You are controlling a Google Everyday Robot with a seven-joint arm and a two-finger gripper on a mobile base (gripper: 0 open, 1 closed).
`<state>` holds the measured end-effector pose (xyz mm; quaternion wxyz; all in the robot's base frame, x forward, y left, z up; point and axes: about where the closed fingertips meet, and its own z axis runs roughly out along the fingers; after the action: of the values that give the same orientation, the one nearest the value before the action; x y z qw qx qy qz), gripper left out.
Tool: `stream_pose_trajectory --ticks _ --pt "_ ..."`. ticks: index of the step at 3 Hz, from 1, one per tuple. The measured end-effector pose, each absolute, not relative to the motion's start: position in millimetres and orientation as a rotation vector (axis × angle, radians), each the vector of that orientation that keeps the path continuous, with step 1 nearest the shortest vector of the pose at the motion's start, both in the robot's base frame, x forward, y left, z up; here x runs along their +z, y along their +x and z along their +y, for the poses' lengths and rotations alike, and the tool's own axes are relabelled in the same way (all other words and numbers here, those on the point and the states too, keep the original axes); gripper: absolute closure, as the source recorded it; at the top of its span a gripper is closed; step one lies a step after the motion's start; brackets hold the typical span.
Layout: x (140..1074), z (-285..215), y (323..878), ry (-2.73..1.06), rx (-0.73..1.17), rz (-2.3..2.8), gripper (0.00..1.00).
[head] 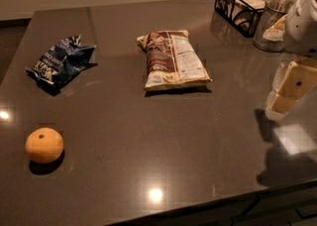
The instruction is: Pick brown chip bag
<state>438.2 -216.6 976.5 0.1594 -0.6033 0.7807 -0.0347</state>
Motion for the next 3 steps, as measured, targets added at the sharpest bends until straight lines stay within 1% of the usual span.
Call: stream_pose_trajectory --ticks 1,3 --pt "976.5 -216.6 438.2 -1.724 -0.099 2.231 0.00" --pt "967.9 -192.1 466.1 -1.674 -0.063 2.260 0.00"
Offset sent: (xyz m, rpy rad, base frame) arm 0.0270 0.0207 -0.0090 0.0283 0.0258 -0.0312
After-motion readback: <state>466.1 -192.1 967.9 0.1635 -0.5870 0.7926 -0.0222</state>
